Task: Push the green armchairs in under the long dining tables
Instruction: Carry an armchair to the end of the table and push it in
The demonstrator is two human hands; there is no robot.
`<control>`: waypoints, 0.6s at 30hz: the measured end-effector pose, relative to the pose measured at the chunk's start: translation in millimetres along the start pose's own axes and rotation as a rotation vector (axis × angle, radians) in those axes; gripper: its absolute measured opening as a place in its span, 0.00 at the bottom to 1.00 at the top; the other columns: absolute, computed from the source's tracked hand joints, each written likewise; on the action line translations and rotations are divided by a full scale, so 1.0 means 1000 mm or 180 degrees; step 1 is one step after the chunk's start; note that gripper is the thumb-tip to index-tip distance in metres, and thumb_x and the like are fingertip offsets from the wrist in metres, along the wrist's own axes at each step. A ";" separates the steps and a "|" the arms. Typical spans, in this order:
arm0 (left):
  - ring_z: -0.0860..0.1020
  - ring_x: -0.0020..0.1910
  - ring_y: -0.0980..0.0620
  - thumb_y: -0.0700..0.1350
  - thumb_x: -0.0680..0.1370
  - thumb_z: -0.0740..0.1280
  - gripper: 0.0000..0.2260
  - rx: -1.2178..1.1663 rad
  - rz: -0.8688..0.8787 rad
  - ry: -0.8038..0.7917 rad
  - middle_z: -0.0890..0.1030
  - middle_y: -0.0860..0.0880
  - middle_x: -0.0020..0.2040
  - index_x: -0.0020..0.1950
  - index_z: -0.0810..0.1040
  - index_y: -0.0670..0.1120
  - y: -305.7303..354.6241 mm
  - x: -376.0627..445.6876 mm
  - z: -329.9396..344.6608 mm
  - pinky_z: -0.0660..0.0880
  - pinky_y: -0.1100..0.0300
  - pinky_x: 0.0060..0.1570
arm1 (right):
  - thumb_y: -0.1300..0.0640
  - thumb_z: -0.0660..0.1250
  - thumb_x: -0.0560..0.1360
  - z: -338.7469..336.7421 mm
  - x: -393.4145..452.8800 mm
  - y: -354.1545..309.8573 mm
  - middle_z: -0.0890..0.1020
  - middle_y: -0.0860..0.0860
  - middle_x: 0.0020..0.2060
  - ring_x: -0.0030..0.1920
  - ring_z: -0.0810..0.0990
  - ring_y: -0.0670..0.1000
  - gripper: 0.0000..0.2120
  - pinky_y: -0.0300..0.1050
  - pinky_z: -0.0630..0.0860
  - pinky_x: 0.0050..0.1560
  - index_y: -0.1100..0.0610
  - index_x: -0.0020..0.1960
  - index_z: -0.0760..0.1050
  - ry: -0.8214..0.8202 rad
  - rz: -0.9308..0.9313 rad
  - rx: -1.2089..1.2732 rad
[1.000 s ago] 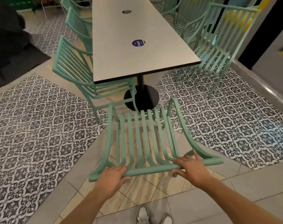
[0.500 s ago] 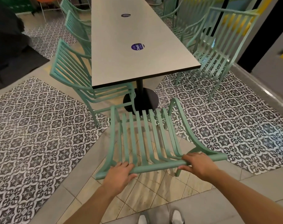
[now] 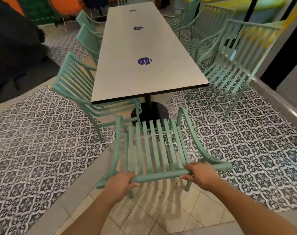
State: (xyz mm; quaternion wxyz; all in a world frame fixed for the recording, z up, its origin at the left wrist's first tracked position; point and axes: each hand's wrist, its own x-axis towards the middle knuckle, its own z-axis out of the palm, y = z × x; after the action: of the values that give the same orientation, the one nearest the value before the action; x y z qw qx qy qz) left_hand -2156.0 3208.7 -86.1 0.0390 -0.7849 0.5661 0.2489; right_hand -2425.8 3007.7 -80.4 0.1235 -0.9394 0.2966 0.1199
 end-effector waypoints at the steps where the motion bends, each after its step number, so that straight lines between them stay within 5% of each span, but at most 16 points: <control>1: 0.75 0.52 0.54 0.62 0.79 0.58 0.16 0.0001 -0.0016 0.0046 0.76 0.56 0.51 0.58 0.75 0.53 0.004 0.007 -0.002 0.72 0.54 0.50 | 0.23 0.37 0.62 -0.005 0.005 0.007 0.75 0.43 0.40 0.40 0.73 0.46 0.33 0.43 0.68 0.47 0.44 0.47 0.66 -0.0003 -0.0030 0.0007; 8: 0.74 0.54 0.53 0.61 0.80 0.58 0.15 0.0048 -0.0044 0.0260 0.76 0.56 0.51 0.56 0.75 0.52 0.013 0.043 -0.016 0.66 0.56 0.43 | 0.25 0.42 0.67 -0.022 0.036 0.039 0.74 0.43 0.38 0.38 0.71 0.46 0.27 0.44 0.63 0.43 0.45 0.45 0.65 0.0109 -0.0089 -0.0146; 14: 0.74 0.57 0.51 0.61 0.81 0.57 0.18 0.0060 -0.0061 0.0187 0.76 0.54 0.58 0.63 0.73 0.52 0.013 0.074 -0.028 0.72 0.53 0.53 | 0.27 0.49 0.71 -0.035 0.061 0.054 0.74 0.42 0.39 0.40 0.71 0.46 0.20 0.45 0.62 0.47 0.43 0.46 0.64 0.0000 0.0046 -0.0053; 18: 0.73 0.57 0.51 0.60 0.80 0.57 0.16 -0.0012 -0.0044 0.0220 0.76 0.55 0.57 0.62 0.72 0.53 0.008 0.090 -0.028 0.71 0.52 0.53 | 0.24 0.43 0.67 -0.036 0.076 0.065 0.75 0.41 0.41 0.43 0.72 0.45 0.25 0.44 0.61 0.47 0.42 0.45 0.64 0.0020 0.0057 -0.0017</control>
State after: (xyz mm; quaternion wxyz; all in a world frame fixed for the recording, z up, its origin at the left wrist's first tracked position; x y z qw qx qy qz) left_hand -2133.0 3118.2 -98.9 0.0197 -0.7970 0.5611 0.2225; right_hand -2397.8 2905.0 -79.7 0.1190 -0.9374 0.3051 0.1189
